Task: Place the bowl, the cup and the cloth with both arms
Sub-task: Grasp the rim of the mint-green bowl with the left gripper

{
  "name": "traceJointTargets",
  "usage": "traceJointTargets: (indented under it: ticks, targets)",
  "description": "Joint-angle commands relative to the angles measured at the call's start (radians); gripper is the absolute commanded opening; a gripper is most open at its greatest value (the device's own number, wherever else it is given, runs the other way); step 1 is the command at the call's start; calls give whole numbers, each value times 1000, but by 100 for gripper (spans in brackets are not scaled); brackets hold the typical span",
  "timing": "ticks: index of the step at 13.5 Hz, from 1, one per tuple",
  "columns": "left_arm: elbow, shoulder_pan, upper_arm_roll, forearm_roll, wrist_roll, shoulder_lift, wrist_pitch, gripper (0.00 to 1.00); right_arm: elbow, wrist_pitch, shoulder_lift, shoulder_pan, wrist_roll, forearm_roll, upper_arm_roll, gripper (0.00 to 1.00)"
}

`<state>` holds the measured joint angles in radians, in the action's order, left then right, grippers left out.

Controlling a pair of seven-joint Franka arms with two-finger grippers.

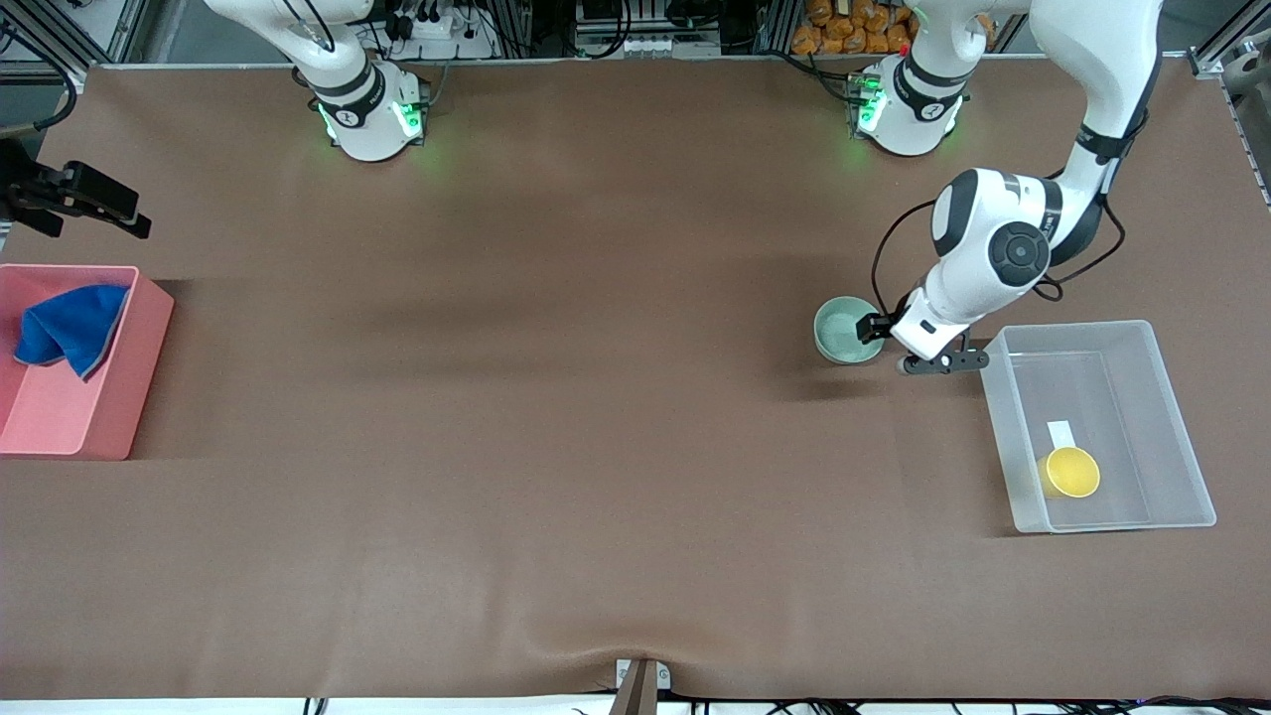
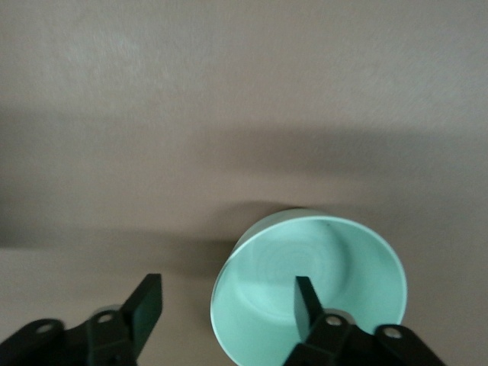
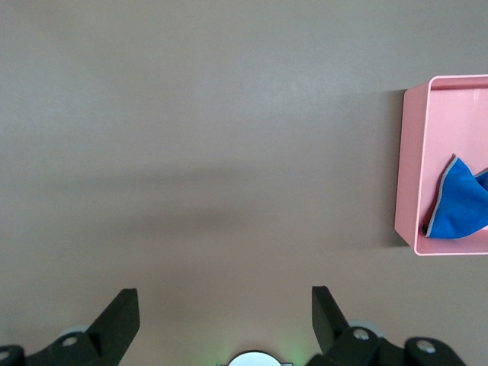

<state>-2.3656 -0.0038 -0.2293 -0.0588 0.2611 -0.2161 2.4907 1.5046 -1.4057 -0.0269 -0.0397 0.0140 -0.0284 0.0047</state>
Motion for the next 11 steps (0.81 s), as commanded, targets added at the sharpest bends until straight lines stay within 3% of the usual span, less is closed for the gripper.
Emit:
traceJointTargets:
  ticks: [1,8,9,11]
  targets:
    - [-29,-2,-2,28,46,9,30,68,12,-4,-27,0,18,-12,-5,100]
    - [-46,-7,-2,28,73,-58,141,56,14,-2,-27,-3,18,-12,-6,100]
    - [-56,-5,-2,28,73,-69,177,47,16,-1,-27,-3,17,-12,-6,100]
    - [-60,-2,-2,28,72,-72,183,12,16,-1,-27,-5,17,-12,-6,100]
